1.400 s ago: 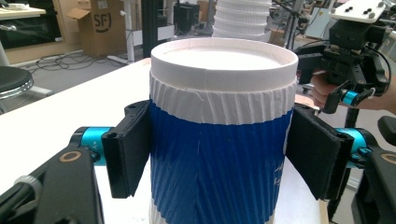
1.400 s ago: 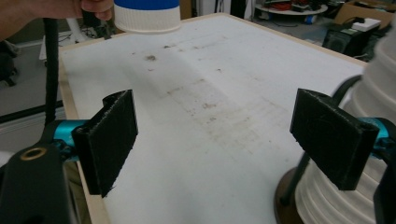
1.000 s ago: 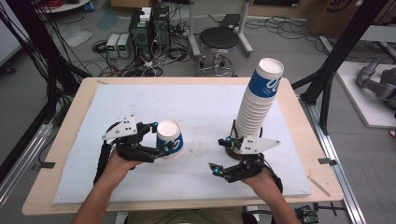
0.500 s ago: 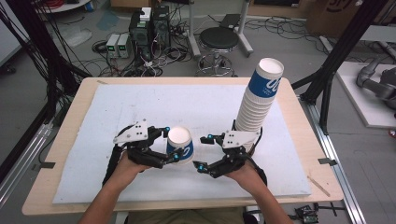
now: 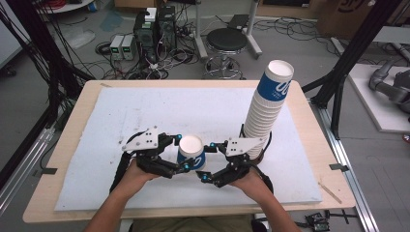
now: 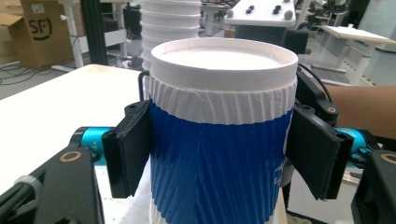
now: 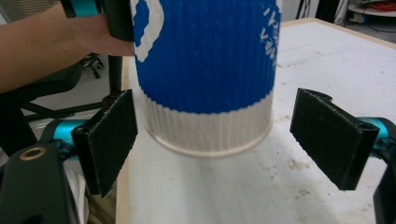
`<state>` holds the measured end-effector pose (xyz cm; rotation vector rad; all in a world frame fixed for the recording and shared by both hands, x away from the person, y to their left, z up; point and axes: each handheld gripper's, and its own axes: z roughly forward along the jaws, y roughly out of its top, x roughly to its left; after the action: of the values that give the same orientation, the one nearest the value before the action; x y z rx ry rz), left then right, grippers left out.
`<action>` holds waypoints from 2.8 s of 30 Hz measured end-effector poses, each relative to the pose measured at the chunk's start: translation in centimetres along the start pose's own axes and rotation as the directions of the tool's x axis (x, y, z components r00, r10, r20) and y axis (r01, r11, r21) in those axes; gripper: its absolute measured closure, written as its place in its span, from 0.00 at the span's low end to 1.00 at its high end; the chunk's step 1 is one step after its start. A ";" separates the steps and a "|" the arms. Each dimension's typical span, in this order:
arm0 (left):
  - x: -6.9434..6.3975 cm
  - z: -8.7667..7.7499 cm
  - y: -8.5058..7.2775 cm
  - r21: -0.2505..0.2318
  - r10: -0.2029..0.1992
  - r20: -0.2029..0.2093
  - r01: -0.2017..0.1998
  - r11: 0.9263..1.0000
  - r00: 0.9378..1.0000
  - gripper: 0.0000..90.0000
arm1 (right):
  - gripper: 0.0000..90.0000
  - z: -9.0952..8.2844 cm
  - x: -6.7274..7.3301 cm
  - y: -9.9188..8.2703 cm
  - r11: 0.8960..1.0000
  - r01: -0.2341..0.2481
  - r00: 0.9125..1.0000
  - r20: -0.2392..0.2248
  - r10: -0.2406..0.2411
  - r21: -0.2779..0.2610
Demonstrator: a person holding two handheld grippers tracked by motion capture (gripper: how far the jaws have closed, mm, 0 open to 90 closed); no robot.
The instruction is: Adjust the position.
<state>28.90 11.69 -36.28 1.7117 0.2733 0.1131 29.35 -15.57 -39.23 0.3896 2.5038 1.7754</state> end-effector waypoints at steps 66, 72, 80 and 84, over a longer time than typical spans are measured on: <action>0.5 -1.7 0.8 0.143 -0.021 0.053 0.013 0.990 0.998 0.18 | 0.32 0.4 -0.6 3.5 0.894 0.160 0.987 -0.037 -0.159 0.418; 0.8 -1.8 1.3 0.191 -0.017 0.042 0.009 0.982 0.999 0.18 | 0.32 1.1 -0.3 4.7 0.830 0.206 0.977 -0.062 -0.204 0.519; 0.7 -1.0 1.5 0.276 0.001 0.047 -0.014 0.961 0.999 0.18 | 0.32 2.6 0.1 6.0 0.718 0.247 0.964 -0.092 -0.248 0.650; 0.7 -0.5 1.3 0.310 0.009 0.055 -0.026 0.950 0.998 0.18 | 0.32 3.2 0.5 6.2 0.695 0.262 0.959 -0.102 -0.264 0.669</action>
<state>29.65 12.14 -35.00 2.0277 0.2455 0.0379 30.58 -10.58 -34.44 0.0294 2.9415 0.6986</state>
